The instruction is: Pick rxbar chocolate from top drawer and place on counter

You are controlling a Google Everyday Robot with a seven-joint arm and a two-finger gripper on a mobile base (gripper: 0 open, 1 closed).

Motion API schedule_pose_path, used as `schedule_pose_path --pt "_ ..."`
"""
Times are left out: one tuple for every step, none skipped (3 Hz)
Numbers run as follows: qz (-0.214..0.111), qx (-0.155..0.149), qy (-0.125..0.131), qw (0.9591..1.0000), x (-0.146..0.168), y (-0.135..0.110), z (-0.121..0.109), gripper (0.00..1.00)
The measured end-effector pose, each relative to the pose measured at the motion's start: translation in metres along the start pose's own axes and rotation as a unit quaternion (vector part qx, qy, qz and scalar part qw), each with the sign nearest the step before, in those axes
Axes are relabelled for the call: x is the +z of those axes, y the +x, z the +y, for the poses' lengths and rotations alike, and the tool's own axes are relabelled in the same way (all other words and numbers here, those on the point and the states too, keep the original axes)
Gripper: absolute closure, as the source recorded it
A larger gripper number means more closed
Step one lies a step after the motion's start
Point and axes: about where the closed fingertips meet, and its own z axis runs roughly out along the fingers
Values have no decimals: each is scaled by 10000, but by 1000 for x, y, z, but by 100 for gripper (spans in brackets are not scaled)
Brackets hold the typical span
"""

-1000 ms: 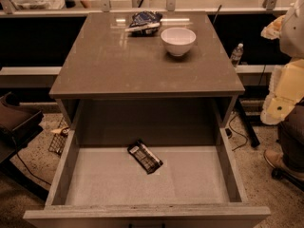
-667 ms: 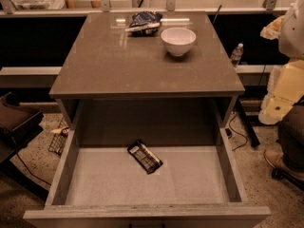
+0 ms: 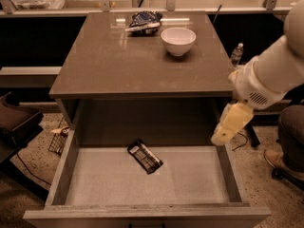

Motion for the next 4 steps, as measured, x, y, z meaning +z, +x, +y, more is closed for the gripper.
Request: schedule_pose_path --pt "-113 662 -80 9977 68 10 18 0" --pt "-284 1341 40 9906 127 13 62 0" --pt "-563 1481 416 9865 145 -1 71 0" --pt "-817 1486 646 9834 145 -14 59 0"
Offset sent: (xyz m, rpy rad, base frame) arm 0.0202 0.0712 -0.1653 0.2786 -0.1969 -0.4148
